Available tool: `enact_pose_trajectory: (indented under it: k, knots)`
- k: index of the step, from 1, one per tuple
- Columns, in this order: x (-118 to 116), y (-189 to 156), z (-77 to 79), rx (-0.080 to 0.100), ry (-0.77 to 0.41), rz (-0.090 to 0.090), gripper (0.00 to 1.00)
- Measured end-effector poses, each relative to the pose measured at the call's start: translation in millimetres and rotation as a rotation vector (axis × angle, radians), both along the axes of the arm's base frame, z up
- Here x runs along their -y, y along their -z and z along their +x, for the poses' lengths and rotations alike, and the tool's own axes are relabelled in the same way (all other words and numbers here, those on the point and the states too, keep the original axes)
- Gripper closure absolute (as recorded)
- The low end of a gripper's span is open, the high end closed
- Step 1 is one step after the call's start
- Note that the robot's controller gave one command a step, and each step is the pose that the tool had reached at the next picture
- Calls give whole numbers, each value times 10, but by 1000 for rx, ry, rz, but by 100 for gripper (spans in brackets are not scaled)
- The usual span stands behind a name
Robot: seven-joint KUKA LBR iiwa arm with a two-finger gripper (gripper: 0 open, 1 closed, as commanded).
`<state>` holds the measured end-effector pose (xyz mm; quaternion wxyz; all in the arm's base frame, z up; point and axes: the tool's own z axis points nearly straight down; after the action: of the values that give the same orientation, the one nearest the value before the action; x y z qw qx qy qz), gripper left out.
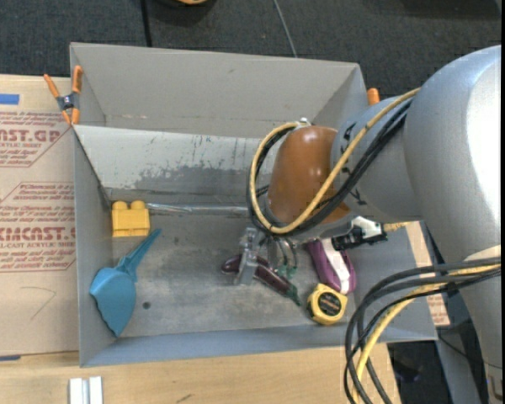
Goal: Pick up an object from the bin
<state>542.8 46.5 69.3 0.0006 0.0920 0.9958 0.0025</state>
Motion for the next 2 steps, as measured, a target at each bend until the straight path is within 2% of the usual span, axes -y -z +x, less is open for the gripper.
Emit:
enact_pose_trajectory:
  k: [2]
  knots:
    - [-1, -23, -7, -2, 0, 0, 100]
